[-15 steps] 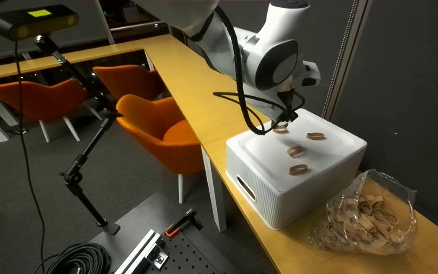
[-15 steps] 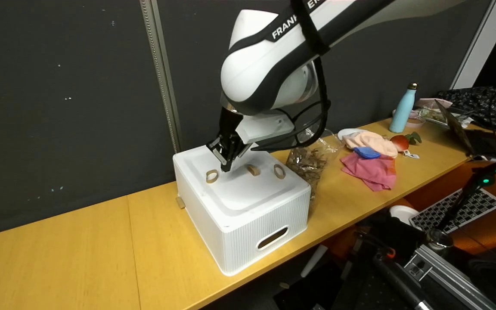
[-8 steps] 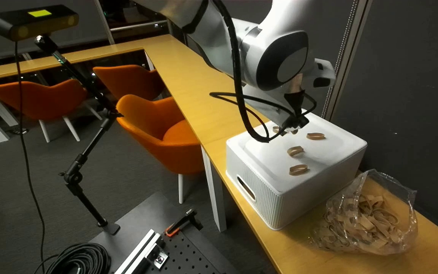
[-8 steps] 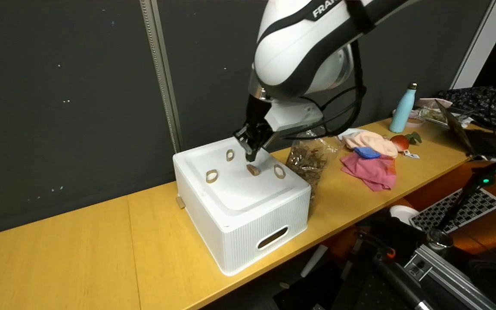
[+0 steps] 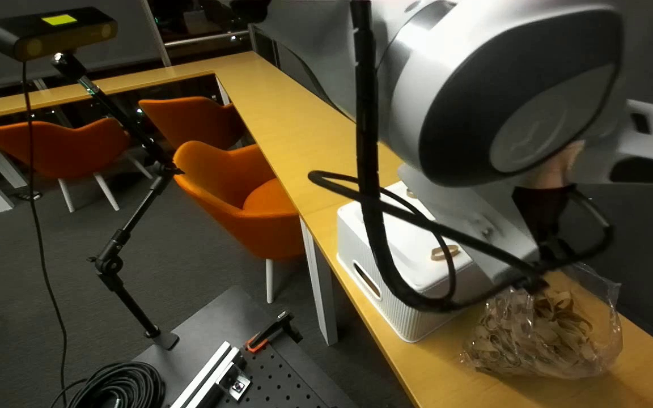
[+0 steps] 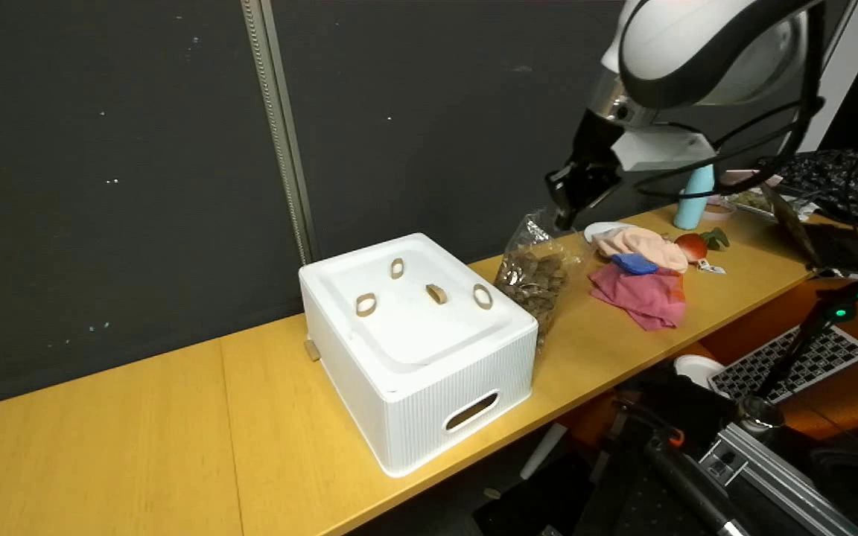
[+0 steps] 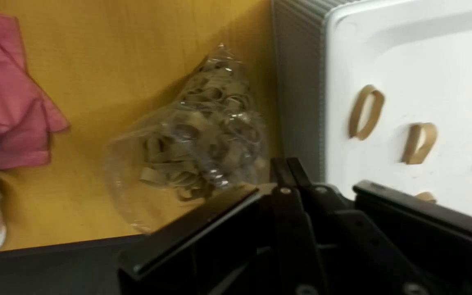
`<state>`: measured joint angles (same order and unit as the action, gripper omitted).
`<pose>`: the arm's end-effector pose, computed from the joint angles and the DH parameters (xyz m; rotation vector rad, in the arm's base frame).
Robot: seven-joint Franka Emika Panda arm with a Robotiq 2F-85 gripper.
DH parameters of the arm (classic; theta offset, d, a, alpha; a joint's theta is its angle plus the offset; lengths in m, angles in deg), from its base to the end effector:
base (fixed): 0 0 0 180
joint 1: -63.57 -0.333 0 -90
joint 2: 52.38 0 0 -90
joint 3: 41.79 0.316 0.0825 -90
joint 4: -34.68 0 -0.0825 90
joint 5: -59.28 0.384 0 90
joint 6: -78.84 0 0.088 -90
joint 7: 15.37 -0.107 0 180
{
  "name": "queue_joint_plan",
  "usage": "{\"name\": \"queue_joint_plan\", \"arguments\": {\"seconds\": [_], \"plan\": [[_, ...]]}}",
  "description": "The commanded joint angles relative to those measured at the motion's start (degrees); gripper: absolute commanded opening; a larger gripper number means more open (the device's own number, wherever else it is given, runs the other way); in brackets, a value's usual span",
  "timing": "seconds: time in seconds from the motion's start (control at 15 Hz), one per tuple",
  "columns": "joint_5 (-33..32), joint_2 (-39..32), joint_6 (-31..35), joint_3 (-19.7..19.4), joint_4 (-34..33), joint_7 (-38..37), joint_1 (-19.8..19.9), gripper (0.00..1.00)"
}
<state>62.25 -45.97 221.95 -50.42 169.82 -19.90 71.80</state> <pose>0.4876 -0.1487 0.3979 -3.0255 0.6323 -0.3940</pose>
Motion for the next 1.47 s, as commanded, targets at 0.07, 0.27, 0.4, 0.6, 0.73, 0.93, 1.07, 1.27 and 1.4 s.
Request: {"name": "queue_joint_plan", "arguments": {"seconds": [0.07,0.27,0.4,0.6,0.73,0.93,1.07,1.27,1.4], "plan": [[-1.7,3.4,-2.8,-3.6,-0.8,0.9,4.5,0.00],[-0.9,0.9,-2.5,-4.9,-3.3,1.1,5.7,0.00],[0.3,-1.6,-1.6,-5.4,-5.0,1.9,5.7,0.00],[4.3,-5.5,-1.2,-5.7,-8.0,4.4,5.1,0.00],[7.1,-8.1,-1.1,-5.4,-9.6,6.3,5.2,0.00],[10.2,-12.0,-0.3,-4.8,-10.6,8.6,5.6,0.00],[11.9,-14.3,-0.4,-4.2,-11.0,9.9,5.9,0.00],[12.5,-16.1,0.3,-3.4,-11.4,10.3,6.1,0.00],[11.8,-15.5,0.6,-3.1,-11.5,9.8,6.0,0.28]]}}
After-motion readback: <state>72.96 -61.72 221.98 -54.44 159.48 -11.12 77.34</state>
